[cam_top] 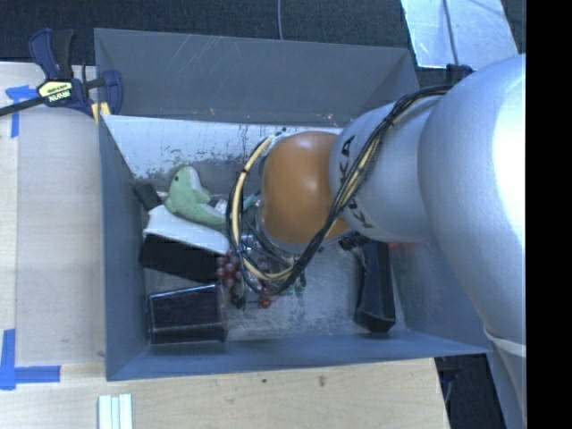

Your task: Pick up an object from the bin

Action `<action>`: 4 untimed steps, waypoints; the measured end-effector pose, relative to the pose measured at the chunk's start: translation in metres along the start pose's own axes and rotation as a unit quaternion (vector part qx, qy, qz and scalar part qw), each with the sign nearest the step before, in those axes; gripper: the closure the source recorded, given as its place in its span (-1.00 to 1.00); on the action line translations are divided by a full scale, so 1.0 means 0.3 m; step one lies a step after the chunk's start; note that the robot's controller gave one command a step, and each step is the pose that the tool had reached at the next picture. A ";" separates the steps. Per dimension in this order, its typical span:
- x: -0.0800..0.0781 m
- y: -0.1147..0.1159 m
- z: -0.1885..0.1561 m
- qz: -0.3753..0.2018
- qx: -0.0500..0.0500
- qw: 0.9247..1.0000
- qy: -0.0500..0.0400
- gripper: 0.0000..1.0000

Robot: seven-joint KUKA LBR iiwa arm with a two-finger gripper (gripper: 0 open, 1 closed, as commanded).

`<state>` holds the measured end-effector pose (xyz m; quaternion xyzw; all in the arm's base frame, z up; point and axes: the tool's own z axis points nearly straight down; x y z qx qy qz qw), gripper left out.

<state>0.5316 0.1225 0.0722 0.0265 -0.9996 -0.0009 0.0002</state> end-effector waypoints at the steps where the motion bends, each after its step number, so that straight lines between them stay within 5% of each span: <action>1: 0.000 0.000 0.000 0.000 0.000 1.000 0.000 1.00; 4: 0.007 -0.009 -0.449 0.024 0.001 1.000 0.002 1.00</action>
Offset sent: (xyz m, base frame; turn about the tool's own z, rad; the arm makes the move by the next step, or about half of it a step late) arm 0.0206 -0.0083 0.1420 -0.0087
